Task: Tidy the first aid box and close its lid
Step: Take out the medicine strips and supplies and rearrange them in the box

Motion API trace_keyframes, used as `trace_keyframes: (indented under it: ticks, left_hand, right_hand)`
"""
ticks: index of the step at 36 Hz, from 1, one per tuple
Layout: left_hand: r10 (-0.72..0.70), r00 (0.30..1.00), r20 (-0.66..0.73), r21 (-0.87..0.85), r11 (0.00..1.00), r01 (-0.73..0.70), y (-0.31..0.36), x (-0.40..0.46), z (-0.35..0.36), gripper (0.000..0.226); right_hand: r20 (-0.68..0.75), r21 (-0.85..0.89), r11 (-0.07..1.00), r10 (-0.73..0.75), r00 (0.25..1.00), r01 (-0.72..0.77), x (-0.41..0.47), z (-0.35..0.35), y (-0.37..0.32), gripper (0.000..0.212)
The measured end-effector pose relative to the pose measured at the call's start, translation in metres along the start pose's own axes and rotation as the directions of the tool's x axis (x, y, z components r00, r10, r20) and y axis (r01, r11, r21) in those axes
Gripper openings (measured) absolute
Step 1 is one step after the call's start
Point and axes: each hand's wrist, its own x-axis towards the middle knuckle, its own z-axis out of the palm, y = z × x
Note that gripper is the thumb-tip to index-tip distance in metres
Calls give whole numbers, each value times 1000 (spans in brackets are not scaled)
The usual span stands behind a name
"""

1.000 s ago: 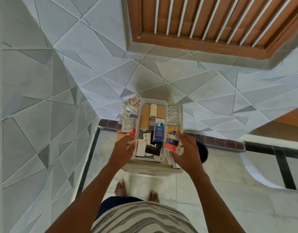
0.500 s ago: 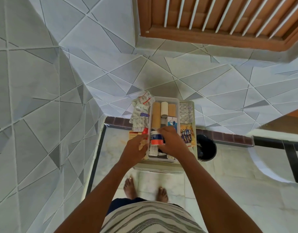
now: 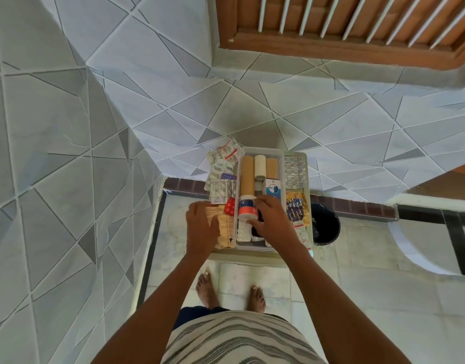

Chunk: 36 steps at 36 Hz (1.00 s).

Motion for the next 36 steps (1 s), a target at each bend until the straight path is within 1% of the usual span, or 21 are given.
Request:
trace_keyframes:
  ticks: [3,6,9,11,13,15,17,20,22,25,28,32,36]
  left_hand:
    - [-175,984,34,-14,984,176,-8,9,5,36]
    - [-287,956,64,-51,956,290,-12,17,5,25]
    - [-307,949,70,-21,951,310,-11,20,4,16]
    - [-311,948,64,-36,949,314,-12,21,1,16]
    - [-318,947,50,-62,945,320,-13,19,0,15]
    - [-328,944,42,-83,940,330,-13,18,-1,15]
    - [-334,942,40,-86,938,337,-15,17,-3,16]
    - [-355,934,50,-91,929,358,-20,15,-5,15]
    - [-373,927,39,-108,921,375,-22,14,-9,12]
    - [-368,929,34,-131,920,369,-18,7,-15,9]
    - [-334,942,29,-143,932,334,-17,0,-20,11]
    - [-315,949,32,-149,937,316,-16,-7,-24,15]
    - [-340,939,43,-166,925,343,-16,-10,-25,20]
  right_hand:
    - [-122,59,998,39,992,-32,-13,0,6,45]
    - [-242,141,986,119,963,-86,-27,2,11,32]
    - [-388,209,962,245,889,-174,-44,7,26,21]
    - [-431,230,940,332,839,-253,-56,11,38,23]
    - [-412,276,896,438,799,-349,-68,13,51,25]
    - [-359,265,856,515,779,-443,-76,16,63,29]
    - [-289,186,817,576,765,-545,-81,19,72,42]
    - [-180,113,721,692,700,-684,-85,21,77,64]
    - [-157,111,698,716,681,-708,-85,21,76,69]
    - [-161,138,675,737,656,-725,-84,22,80,68]
    - [-165,154,662,749,642,-733,-82,23,85,63]
    - [-162,188,646,763,625,-740,-84,23,91,64]
    - [-175,206,629,777,604,-749,-84,20,94,60]
